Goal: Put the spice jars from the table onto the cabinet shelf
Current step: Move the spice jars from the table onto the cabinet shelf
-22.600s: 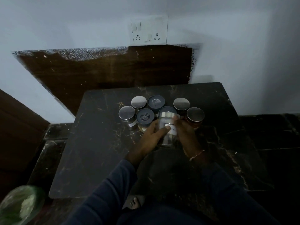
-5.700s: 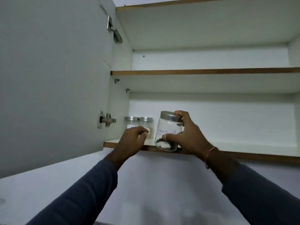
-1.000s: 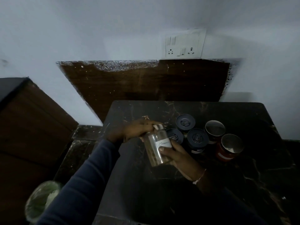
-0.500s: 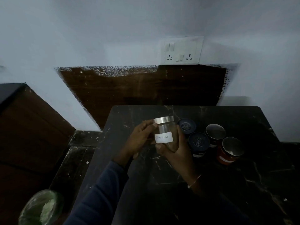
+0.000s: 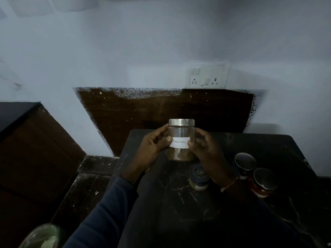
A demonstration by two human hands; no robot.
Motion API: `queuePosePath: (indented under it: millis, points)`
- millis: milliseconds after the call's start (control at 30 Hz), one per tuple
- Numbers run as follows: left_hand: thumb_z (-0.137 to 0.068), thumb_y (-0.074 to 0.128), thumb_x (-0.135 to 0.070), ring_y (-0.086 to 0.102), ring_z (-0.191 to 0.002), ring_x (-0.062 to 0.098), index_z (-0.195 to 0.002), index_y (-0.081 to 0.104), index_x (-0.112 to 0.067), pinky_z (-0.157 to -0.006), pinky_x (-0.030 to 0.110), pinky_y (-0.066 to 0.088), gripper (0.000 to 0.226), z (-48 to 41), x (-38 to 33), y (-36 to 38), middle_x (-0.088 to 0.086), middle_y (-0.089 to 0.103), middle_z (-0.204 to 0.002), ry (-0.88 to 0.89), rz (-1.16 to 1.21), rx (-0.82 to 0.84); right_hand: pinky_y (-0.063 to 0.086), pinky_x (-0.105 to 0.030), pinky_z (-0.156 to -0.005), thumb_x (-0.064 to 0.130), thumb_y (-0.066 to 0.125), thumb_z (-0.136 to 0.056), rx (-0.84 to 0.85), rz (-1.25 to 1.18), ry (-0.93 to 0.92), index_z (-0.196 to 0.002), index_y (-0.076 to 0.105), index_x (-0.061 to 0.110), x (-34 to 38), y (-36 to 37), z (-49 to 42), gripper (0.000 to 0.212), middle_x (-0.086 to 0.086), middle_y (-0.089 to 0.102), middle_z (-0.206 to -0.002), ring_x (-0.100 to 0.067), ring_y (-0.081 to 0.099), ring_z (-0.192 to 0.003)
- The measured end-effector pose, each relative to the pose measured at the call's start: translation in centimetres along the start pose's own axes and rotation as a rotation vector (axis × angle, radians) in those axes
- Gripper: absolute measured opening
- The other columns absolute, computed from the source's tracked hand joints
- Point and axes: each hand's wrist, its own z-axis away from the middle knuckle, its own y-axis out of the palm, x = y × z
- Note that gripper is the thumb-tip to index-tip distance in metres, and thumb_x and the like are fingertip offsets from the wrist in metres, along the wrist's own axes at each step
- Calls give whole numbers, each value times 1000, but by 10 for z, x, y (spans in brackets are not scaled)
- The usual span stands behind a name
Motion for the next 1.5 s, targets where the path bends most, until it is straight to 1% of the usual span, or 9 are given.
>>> queuePosePath:
  millis: [100, 300, 467, 567, 833, 967, 1067, 1367, 1500]
  points:
    - [-83, 63, -15, 58, -123, 29, -141, 46, -5, -102, 50, 48, 61, -15, -41, -1, 13, 60, -134, 119, -35, -18, 58, -35, -88, 26, 68, -87, 56, 67, -89, -145, 34, 31, 43, -5, -22, 67, -4, 62, -128, -14, 65, -111]
    - [-78, 68, -17, 65, -112, 12, -126, 61, -24, -84, 25, 56, 49, -63, -189, -5, -2, 67, -126, 435, -68, -22, 59, -21, -80, 26, 70, -87, 181, 230, -426, -133, 26, 70, 200, -7, -77, 78, 14, 65, -121, -6, 67, -106]
    - [-85, 69, -6, 66, -110, 10, -125, 62, -24, -85, 22, 55, 45, -94, -317, 9, -7, 72, -117, 833, -169, -38, 59, -48, -83, 31, 71, -86, 144, 240, -727, -133, 44, 46, 345, 1, -101, 56, -10, 71, -110, -21, 71, -99]
    - [-88, 67, -13, 65, -113, 12, -133, 57, -16, -88, 26, 55, 46, -114, -371, 16, 1, 66, -127, 1008, -201, -83, 61, -43, -69, 34, 71, -85, 112, 250, -825, -120, 50, 46, 410, 5, -117, 42, -17, 72, -98, -27, 72, -88]
    - [-94, 54, -13, 68, -74, 13, -98, 72, -10, -67, 23, 49, 19, -202, -401, -18, 4, 73, -82, 856, -687, -489, 53, -57, -83, 14, 69, -89, 54, 374, -690, -124, 49, 26, 444, 0, -202, 42, -31, 67, -101, -31, 63, -85]
    - [-89, 50, -32, 65, -73, 13, -88, 73, -21, -63, 25, 46, 25, -231, -390, -28, -6, 71, -80, 696, -1077, -692, 55, -39, -69, 21, 68, -90, 49, 422, -617, -120, 48, 32, 445, 0, -246, 38, -17, 68, -101, -22, 65, -81]
    - [-86, 46, -32, 60, -66, 13, -78, 68, -19, -57, 24, 41, 27, -236, -387, -27, -7, 63, -67, 718, -1131, -796, 49, -17, -50, 27, 64, -92, -2, 620, -588, -122, 43, 32, 455, 1, -278, 37, -9, 66, -106, -13, 62, -78]
    - [-84, 46, -28, 57, -63, 15, -72, 65, -14, -58, 27, 45, 26, -237, -382, -27, -2, 60, -63, 784, -1099, -870, 36, -21, -53, 28, 65, -90, -207, 1012, -497, -126, 45, 17, 477, 20, -353, 43, -3, 53, -103, -10, 45, -67]
    - [-82, 47, -30, 56, -63, 15, -73, 66, -14, -59, 26, 45, 27, -239, -382, -29, 0, 62, -65, 789, -1081, -888, 41, -27, -65, 26, 65, -90, -223, 1160, -470, -131, 45, 14, 486, 25, -366, 48, -10, 55, -124, -19, 49, -89]
